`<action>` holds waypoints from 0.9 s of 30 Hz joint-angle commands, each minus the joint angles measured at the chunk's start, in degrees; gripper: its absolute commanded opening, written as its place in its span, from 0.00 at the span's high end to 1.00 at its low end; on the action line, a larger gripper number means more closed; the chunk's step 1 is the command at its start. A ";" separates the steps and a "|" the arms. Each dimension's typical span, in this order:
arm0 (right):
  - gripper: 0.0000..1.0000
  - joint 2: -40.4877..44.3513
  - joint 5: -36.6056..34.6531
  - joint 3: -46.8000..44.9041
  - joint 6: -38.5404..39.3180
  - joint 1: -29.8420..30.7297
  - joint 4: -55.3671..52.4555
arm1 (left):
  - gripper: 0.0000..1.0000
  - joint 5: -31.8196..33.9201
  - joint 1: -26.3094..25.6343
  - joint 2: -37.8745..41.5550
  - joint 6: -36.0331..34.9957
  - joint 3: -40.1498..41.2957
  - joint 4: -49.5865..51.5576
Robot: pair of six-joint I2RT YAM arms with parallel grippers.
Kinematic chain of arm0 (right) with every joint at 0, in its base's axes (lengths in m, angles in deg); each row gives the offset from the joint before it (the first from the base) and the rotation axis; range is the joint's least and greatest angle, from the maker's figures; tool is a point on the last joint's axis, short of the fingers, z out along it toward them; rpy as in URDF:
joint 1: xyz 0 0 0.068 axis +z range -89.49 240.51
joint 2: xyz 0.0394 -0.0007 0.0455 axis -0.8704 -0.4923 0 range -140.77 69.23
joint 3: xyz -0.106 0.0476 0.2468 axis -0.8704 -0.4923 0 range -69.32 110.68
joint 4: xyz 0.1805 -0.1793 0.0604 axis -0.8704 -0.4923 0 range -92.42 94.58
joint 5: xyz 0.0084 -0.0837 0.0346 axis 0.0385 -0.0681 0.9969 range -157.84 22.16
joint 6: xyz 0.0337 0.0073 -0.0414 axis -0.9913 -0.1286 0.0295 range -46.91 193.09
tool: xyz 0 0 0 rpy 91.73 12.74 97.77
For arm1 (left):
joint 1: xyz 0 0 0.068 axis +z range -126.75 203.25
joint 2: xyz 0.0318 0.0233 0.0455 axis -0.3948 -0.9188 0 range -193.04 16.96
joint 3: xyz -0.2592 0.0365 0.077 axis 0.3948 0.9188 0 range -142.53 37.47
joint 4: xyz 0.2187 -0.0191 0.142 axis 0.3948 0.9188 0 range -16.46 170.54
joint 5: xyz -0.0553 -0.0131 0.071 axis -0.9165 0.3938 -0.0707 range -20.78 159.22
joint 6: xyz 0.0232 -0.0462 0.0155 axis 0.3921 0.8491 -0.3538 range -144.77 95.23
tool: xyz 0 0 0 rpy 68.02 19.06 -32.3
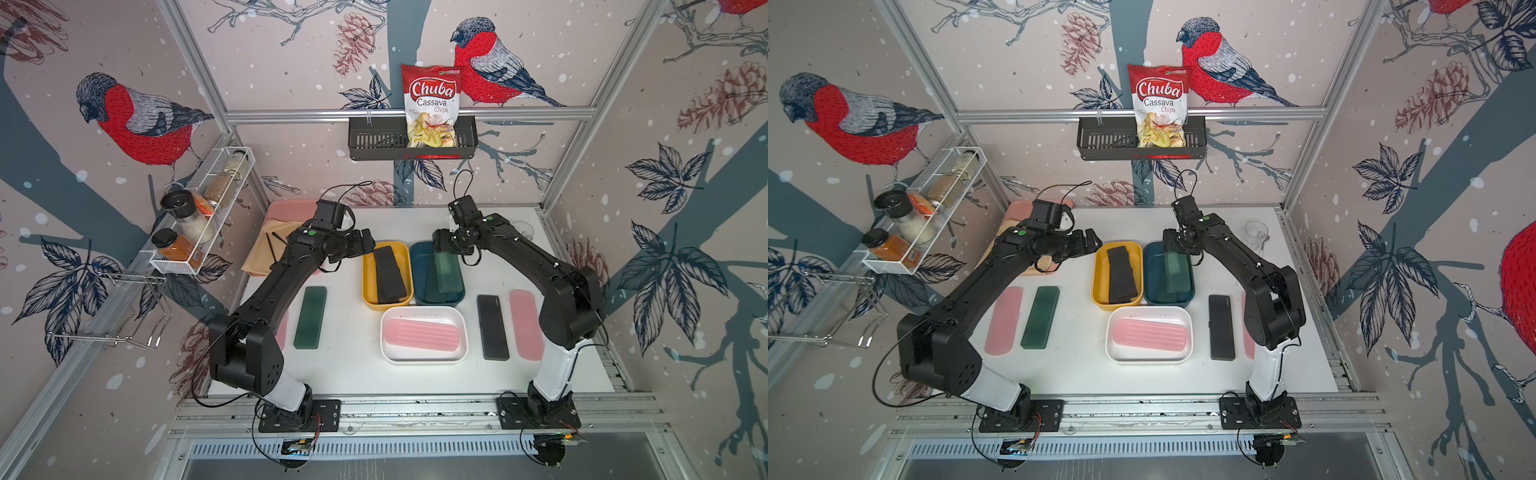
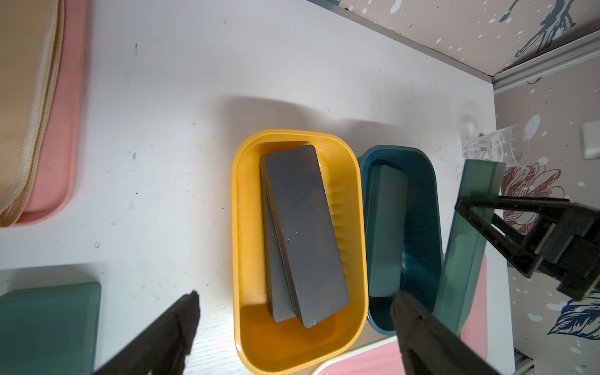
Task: Place the pencil cases by color into the storage box
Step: Place the pencil case at the storage box.
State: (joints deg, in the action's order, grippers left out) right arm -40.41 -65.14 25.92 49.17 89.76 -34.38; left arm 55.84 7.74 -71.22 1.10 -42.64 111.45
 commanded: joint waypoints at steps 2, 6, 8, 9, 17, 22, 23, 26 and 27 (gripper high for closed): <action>0.48 -3.61 -1.06 3.71 -0.02 1.58 1.54 | 0.04 0.90 0.45 1.07 -0.78 0.64 -1.93; 0.48 -6.93 -1.02 6.46 0.28 2.46 1.05 | 0.04 1.16 0.74 2.08 -0.68 1.66 -1.97; 0.48 -7.83 -1.08 6.97 0.24 2.90 0.81 | 0.04 1.34 0.82 2.47 -0.64 2.05 -1.90; 0.48 -8.09 -1.20 6.94 0.28 3.17 0.82 | 0.04 1.38 0.91 2.70 -0.60 2.27 -1.83; 0.48 -8.02 -1.49 3.13 -0.68 4.48 1.95 | 0.04 1.87 1.12 4.05 -0.38 3.82 -1.83; 0.48 -7.90 -1.67 1.32 -1.31 5.30 2.87 | 0.04 1.96 1.24 4.60 -0.37 4.57 -1.84; 0.48 -8.00 -1.81 1.04 -1.39 5.29 3.07 | 0.04 1.90 1.20 4.68 -0.36 4.66 -1.79; 0.48 -8.43 -1.91 0.35 -1.66 5.29 3.58 | 0.04 1.96 1.23 5.10 -0.38 5.05 -1.81; 0.48 -8.64 -1.91 0.22 -1.72 5.29 3.75 | 0.04 1.96 1.20 5.17 -0.37 5.22 -1.85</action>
State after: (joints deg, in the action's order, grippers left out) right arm -48.63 -66.14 26.42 48.49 94.97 -32.26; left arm 57.45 8.84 -66.59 0.82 -37.75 111.21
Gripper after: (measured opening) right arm 0.731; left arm 0.963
